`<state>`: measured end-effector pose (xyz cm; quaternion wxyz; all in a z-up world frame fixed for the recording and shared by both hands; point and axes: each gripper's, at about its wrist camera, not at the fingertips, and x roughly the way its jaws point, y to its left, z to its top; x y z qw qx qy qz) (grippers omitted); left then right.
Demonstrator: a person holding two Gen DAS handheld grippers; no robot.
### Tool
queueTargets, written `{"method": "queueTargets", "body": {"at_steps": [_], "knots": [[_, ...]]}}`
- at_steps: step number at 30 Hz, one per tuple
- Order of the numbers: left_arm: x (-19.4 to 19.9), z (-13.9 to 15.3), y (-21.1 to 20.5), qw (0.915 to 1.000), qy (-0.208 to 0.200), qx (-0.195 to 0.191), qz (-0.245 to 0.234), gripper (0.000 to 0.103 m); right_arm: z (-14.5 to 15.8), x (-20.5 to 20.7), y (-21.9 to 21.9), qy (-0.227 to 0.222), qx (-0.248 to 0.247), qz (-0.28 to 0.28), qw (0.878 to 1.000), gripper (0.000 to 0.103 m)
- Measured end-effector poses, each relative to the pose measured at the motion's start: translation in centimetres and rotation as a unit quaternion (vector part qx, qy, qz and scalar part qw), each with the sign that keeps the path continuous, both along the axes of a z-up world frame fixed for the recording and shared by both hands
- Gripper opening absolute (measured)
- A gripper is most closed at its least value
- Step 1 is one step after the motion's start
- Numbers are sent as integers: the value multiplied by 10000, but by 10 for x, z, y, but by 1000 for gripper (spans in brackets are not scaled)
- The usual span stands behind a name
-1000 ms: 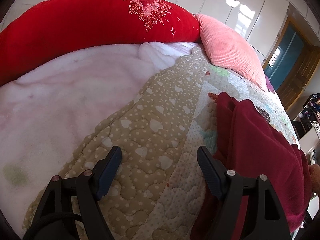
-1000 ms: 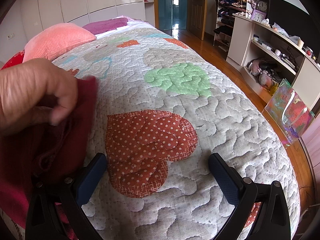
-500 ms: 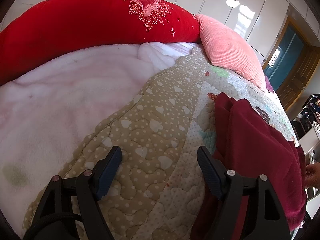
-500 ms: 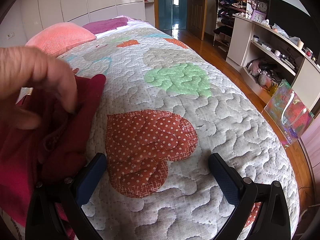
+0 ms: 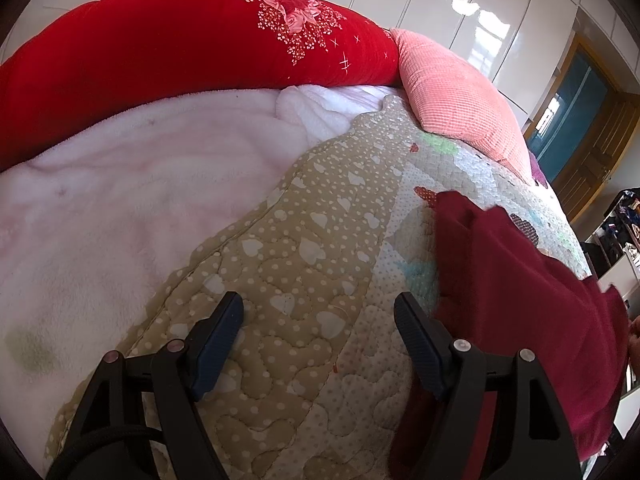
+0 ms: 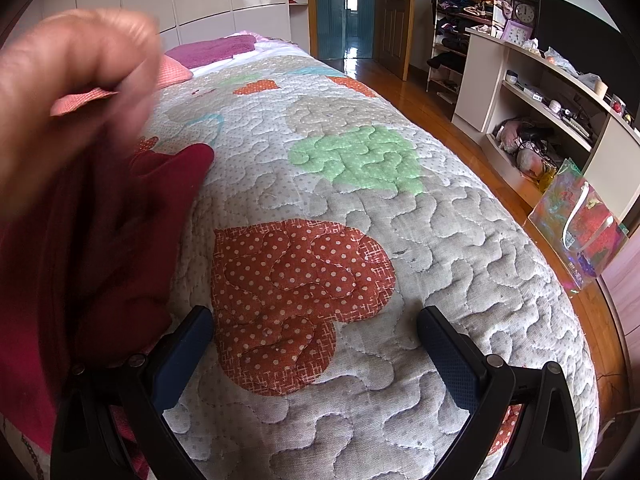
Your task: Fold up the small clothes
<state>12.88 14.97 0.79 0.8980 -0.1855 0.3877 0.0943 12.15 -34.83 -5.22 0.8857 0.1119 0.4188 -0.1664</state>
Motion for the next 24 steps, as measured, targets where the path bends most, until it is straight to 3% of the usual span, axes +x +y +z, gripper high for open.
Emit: {"method": "queueTargets", "body": {"at_steps": [13, 24], "knots": [[-3, 4, -1, 10000, -65, -23, -21, 77, -1, 5, -1, 0, -3, 6, 10000, 103], [-32, 38, -32, 9957, -693, 530, -320, 77, -1, 5, 0, -2, -8, 6, 10000, 103]]}}
